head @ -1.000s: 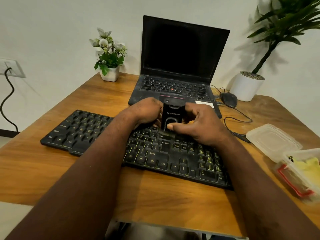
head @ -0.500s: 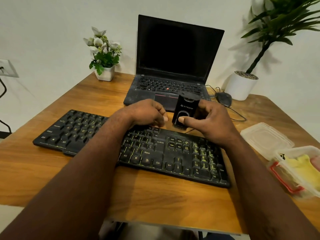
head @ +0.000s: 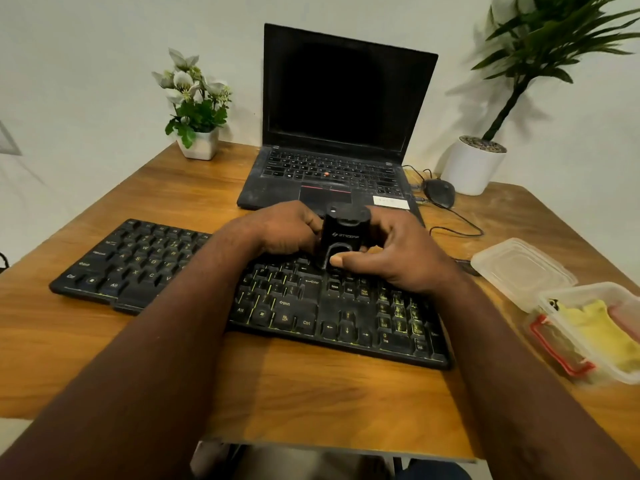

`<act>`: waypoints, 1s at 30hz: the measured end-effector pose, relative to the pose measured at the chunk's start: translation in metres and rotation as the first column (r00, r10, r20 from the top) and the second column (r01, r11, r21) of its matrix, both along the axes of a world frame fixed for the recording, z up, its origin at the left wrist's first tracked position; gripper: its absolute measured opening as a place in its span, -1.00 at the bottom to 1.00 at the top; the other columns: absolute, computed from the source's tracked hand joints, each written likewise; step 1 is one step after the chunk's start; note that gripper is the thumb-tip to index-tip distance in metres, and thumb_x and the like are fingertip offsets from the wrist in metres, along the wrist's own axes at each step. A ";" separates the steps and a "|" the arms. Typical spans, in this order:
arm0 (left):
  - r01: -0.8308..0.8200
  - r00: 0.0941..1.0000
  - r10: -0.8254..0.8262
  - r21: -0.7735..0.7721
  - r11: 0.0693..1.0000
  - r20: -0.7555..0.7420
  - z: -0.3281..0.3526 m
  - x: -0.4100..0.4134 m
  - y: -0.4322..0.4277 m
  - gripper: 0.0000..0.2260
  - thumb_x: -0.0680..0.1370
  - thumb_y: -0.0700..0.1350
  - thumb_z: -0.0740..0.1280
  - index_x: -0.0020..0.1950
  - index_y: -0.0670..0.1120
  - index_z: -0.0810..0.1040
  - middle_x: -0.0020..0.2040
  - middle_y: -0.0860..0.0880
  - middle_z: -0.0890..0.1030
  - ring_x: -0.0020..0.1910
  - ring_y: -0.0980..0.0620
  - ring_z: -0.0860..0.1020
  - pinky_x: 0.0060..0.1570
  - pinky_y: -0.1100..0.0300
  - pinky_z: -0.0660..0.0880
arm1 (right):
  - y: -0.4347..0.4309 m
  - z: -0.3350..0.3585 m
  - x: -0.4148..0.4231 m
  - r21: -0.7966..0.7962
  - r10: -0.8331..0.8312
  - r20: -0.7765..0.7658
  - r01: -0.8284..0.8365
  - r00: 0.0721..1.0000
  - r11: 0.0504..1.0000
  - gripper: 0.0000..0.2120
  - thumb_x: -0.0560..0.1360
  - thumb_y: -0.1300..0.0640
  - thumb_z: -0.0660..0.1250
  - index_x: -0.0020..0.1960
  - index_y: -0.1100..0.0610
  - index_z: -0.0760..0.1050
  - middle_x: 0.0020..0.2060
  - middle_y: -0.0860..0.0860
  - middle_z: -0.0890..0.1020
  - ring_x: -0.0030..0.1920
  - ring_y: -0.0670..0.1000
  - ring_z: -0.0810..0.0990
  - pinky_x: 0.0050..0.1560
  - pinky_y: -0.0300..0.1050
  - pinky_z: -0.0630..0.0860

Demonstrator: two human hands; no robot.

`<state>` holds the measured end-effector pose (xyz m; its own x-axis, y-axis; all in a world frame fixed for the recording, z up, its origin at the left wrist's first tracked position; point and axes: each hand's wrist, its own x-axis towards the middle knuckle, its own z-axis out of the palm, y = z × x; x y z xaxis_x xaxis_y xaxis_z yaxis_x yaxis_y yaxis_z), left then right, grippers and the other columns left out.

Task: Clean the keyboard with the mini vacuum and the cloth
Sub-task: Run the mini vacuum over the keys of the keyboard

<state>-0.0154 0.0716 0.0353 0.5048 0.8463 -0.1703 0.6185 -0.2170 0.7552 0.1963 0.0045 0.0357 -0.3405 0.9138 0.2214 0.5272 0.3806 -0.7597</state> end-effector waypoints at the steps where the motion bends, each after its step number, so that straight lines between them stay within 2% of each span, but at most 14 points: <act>1: -0.009 1.000 0.009 0.007 1.000 -0.001 0.000 0.000 0.000 -0.81 0.50 -0.22 0.49 -0.25 0.03 0.71 -0.23 0.13 0.71 -0.14 0.12 0.62 -0.01 0.10 0.49 | 0.000 0.000 -0.001 0.008 0.002 0.013 -0.002 1.000 1.000 -0.59 0.42 0.12 0.61 0.21 -0.10 0.61 0.02 -0.12 0.73 0.03 -0.09 0.70 0.05 -0.13 0.64; 3: 0.012 1.000 -0.012 -0.028 1.000 0.013 0.000 -0.002 0.000 -0.86 0.51 -0.16 0.51 -0.23 0.02 0.73 -0.19 0.07 0.73 -0.15 0.12 0.65 0.04 0.06 0.51 | 0.001 0.006 0.012 -0.003 -0.018 0.037 0.018 0.999 1.000 -0.63 0.41 0.13 0.60 0.14 -0.12 0.61 -0.02 -0.10 0.73 0.00 -0.06 0.71 0.02 -0.12 0.65; 5: 0.028 0.999 -0.027 -0.059 0.998 0.020 0.001 -0.003 -0.001 -0.95 0.50 -0.07 0.54 -0.14 -0.02 0.75 -0.14 0.03 0.74 -0.11 0.10 0.67 0.11 0.02 0.54 | -0.001 0.011 0.035 -0.051 -0.047 0.046 0.049 0.998 0.998 -0.67 0.40 0.14 0.60 0.10 -0.04 0.60 -0.03 -0.04 0.74 0.00 0.00 0.72 0.05 0.00 0.67; 8: 0.014 1.000 -0.014 -0.070 0.997 0.006 0.001 -0.003 0.001 -0.90 0.50 -0.05 0.54 -0.09 -0.07 0.74 -0.13 0.01 0.75 -0.09 0.08 0.68 0.10 0.04 0.54 | -0.002 0.013 0.057 -0.093 -0.063 0.010 0.064 0.998 0.994 -0.58 0.33 0.08 0.60 0.14 0.12 0.60 -0.02 0.05 0.74 0.01 0.04 0.73 0.13 0.19 0.66; 10: 0.018 1.000 -0.018 -0.061 0.998 0.000 0.001 -0.002 0.000 -0.91 0.50 -0.06 0.54 -0.12 -0.06 0.74 -0.13 0.02 0.74 -0.08 0.08 0.67 0.12 0.02 0.53 | -0.001 0.012 0.047 -0.087 -0.054 0.010 0.055 0.998 0.995 -0.58 0.32 0.04 0.62 0.13 0.09 0.61 -0.03 0.08 0.73 -0.02 0.06 0.73 0.08 0.20 0.67; 12: 0.020 1.000 -0.020 -0.044 0.999 -0.008 0.001 -0.001 -0.001 -0.91 0.51 -0.10 0.52 -0.20 -0.01 0.73 -0.17 0.07 0.74 -0.12 0.12 0.65 0.09 0.03 0.51 | 0.000 0.008 0.025 -0.050 -0.007 0.028 0.008 1.000 0.999 -0.67 0.39 0.08 0.63 0.10 -0.06 0.62 -0.07 0.02 0.73 -0.09 0.04 0.72 -0.07 0.03 0.68; 14: -0.013 1.000 0.012 -0.027 1.000 -0.016 0.001 0.001 0.000 -0.80 0.52 -0.18 0.49 -0.28 0.03 0.71 -0.25 0.15 0.71 -0.18 0.19 0.62 0.01 0.09 0.48 | 0.001 0.004 0.005 0.002 0.016 0.027 -0.016 1.000 1.000 -0.65 0.42 0.11 0.61 0.12 -0.15 0.60 -0.07 -0.13 0.73 -0.10 -0.06 0.70 -0.14 -0.19 0.62; 16: -0.004 1.000 0.004 -0.033 0.999 -0.026 0.002 0.000 0.000 -0.75 0.53 -0.18 0.48 -0.32 0.07 0.71 -0.27 0.17 0.70 -0.22 0.25 0.61 0.07 0.06 0.51 | 0.002 0.004 0.004 0.026 -0.006 0.038 0.005 0.999 1.000 -0.66 0.42 0.10 0.60 0.10 -0.18 0.60 -0.07 -0.14 0.73 -0.08 -0.05 0.70 -0.10 -0.17 0.64; 17: 0.013 1.000 -0.014 -0.043 0.999 -0.023 0.001 -0.001 0.000 -0.79 0.53 -0.14 0.50 -0.30 0.06 0.72 -0.25 0.15 0.71 -0.22 0.25 0.62 0.13 0.02 0.52 | 0.000 0.007 0.011 0.023 -0.023 0.049 0.022 0.999 0.999 -0.68 0.42 0.09 0.60 0.06 -0.17 0.59 -0.08 -0.13 0.73 -0.09 -0.04 0.71 -0.09 -0.12 0.66; 19: 0.035 0.999 -0.035 -0.067 0.997 -0.009 0.001 -0.002 -0.001 -0.93 0.51 -0.06 0.53 -0.16 -0.01 0.75 -0.18 0.07 0.74 -0.13 0.16 0.66 0.19 -0.03 0.54 | -0.003 0.011 0.037 -0.021 -0.060 0.058 0.062 0.996 0.998 -0.71 0.40 0.10 0.60 0.05 -0.08 0.60 -0.08 -0.10 0.74 -0.09 -0.06 0.72 -0.05 -0.04 0.66; 23: 0.023 1.000 -0.023 -0.067 0.997 -0.005 0.002 -0.003 -0.001 -0.88 0.51 -0.05 0.53 -0.07 -0.10 0.75 -0.12 0.00 0.75 -0.11 0.10 0.68 0.17 0.00 0.55 | -0.006 0.013 0.070 -0.103 -0.078 0.002 0.077 0.997 0.992 -0.61 0.33 0.04 0.57 0.11 0.14 0.61 -0.03 0.03 0.74 -0.02 0.02 0.73 0.08 0.06 0.64; 25: 0.027 1.000 -0.028 -0.068 0.997 -0.012 0.002 -0.002 0.000 -0.89 0.52 -0.06 0.52 -0.08 -0.10 0.75 -0.13 0.01 0.75 -0.11 0.11 0.68 0.15 0.01 0.53 | -0.005 0.013 0.056 -0.105 -0.050 -0.002 0.050 0.999 0.993 -0.62 0.32 0.03 0.58 0.09 0.10 0.62 -0.06 0.05 0.75 -0.05 0.03 0.74 -0.01 -0.02 0.66; 27: 0.029 0.999 -0.030 -0.052 0.998 -0.016 0.001 -0.002 0.000 -0.93 0.52 -0.09 0.51 -0.14 -0.06 0.74 -0.17 0.03 0.74 -0.15 0.14 0.66 0.10 0.02 0.52 | -0.002 0.010 0.030 -0.079 -0.024 0.026 0.026 0.999 0.997 -0.68 0.36 0.06 0.62 0.06 -0.04 0.62 -0.09 -0.06 0.75 -0.08 -0.06 0.73 -0.10 -0.16 0.64; 30: -0.017 1.000 0.017 0.002 1.000 -0.026 -0.001 0.000 0.000 -0.92 0.52 -0.20 0.49 -0.17 -0.06 0.74 -0.19 0.04 0.73 -0.14 0.08 0.66 0.02 0.05 0.53 | 0.000 0.003 0.000 0.080 -0.042 0.034 0.040 0.999 0.996 -0.62 0.40 0.08 0.62 0.17 -0.08 0.63 -0.08 -0.20 0.73 -0.05 -0.20 0.69 -0.13 -0.35 0.55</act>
